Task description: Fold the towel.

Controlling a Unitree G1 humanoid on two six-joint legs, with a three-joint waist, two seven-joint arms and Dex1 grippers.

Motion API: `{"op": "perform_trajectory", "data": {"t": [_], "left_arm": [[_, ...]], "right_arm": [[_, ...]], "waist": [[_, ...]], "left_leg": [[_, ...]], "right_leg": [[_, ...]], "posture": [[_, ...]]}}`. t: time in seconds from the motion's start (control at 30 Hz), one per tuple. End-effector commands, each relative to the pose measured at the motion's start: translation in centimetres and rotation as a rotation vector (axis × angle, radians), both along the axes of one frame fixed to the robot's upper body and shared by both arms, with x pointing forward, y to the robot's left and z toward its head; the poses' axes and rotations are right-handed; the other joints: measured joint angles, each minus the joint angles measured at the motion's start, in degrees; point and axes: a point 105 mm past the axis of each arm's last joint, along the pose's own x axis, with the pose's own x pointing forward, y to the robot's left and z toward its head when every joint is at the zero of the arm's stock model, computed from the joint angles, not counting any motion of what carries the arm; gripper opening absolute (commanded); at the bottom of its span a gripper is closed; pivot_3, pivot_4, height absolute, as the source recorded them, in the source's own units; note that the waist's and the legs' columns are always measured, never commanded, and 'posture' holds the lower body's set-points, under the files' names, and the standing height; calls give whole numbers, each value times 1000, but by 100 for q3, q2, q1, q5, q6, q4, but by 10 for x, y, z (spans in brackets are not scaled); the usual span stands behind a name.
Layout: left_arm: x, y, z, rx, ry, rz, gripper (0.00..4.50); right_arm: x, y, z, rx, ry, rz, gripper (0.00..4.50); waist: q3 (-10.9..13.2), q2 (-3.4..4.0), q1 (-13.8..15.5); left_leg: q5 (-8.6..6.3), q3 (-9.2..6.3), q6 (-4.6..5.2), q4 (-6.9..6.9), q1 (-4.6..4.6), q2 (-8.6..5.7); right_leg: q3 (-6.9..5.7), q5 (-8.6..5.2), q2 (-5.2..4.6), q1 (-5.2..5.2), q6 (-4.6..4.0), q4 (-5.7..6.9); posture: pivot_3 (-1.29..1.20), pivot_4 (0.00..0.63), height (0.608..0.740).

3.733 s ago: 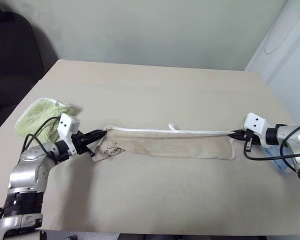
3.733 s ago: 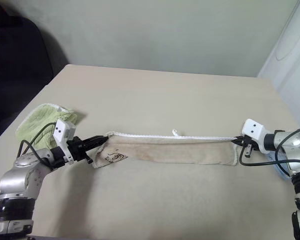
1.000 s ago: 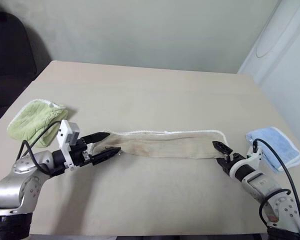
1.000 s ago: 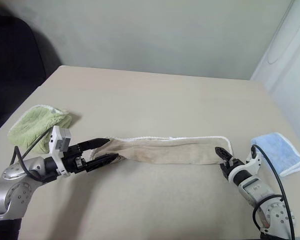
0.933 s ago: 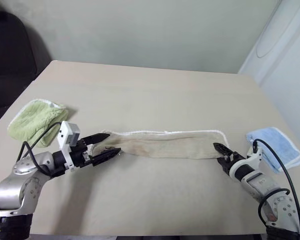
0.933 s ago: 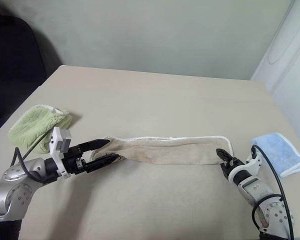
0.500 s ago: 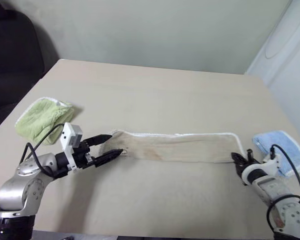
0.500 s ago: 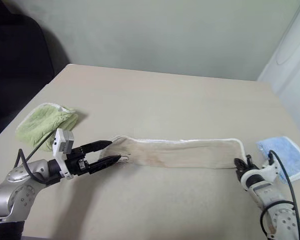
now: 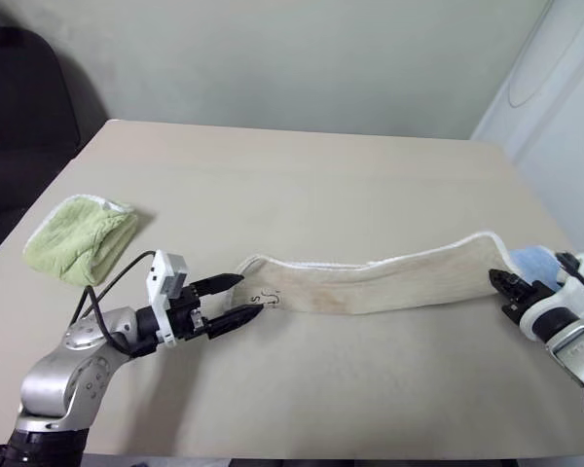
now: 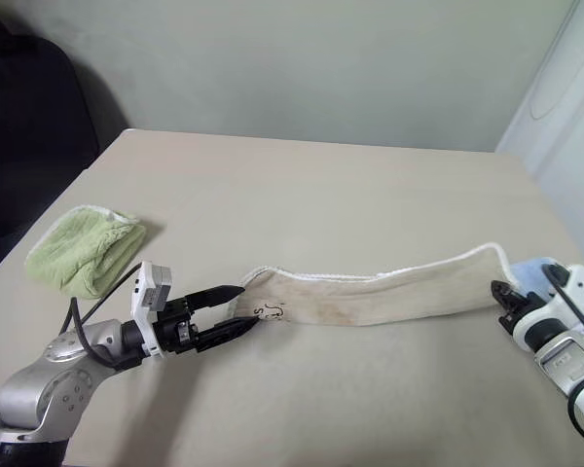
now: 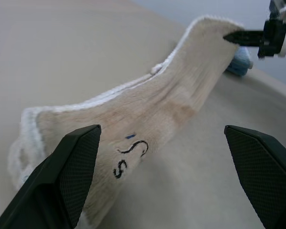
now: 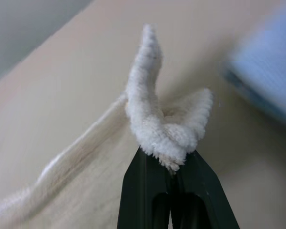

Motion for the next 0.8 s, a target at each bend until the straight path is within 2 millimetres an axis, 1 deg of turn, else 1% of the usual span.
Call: {"op": "perform_trajectory", "data": {"t": [0.03,0.1,0.2,0.27,0.37,0.43,0.47,0.53,0.7,0.8], "left_arm": [[-3,-9,8,-12,-26,-30,4500],[-3,-10,7,-13,-26,-33,4500],[-1,-12,7,-18,-27,-34,4500],[1,-14,7,-20,-29,-34,4500],[4,-16,7,-26,-31,-35,4500],[4,-17,6,-27,-31,-36,4500],[4,-18,6,-28,-31,-36,4500],[5,-18,6,-29,-32,-33,4500],[3,-16,4,-32,-32,-22,4500],[3,-16,3,-34,-31,-18,4500]], "right_arm": [[-1,33,11,-196,-42,224,22],[-2,46,8,-298,-34,315,22],[-4,72,2,-379,-23,458,22],[-3,86,-1,-389,-24,519,22],[-1,118,-12,-398,-13,645,22],[4,130,-19,-402,-3,676,22],[5,136,-23,-401,2,691,22],[10,143,-30,-403,12,700,22],[12,150,-41,-389,41,713,22],[10,151,-42,-372,46,722,652]], "waist": [[0,1,-9],[0,1,-10],[1,-1,-9],[2,-3,-9],[2,-6,-11],[2,-9,-12],[2,-10,-10],[3,-10,2],[2,-14,16],[3,-15,15]], "left_leg": [[1,1,-1,2,4,0],[2,3,-1,3,4,0],[4,3,1,11,12,-2],[6,3,1,14,12,-3],[14,3,5,13,14,-4],[21,1,6,12,15,-4],[24,0,7,13,16,-4],[30,-2,11,12,17,-5],[32,-5,14,11,17,-8],[33,-4,11,12,16,-8]], "right_leg": [[0,0,1,2,0,0],[0,0,0,2,0,-2],[1,1,0,1,-2,-4],[2,2,0,1,-2,-3],[2,5,1,2,2,-3],[2,16,2,2,3,-4],[2,36,2,3,-21,-3],[1,58,1,4,-45,-4],[1,62,-4,8,-51,-7],[1,62,-3,8,-51,-7]], "posture": [[0,150,740],[0,150,740],[0,150,740],[0,150,740],[0,150,740],[0,150,740],[0,150,740],[0,150,740],[0,150,740],[0,150,740]]}}
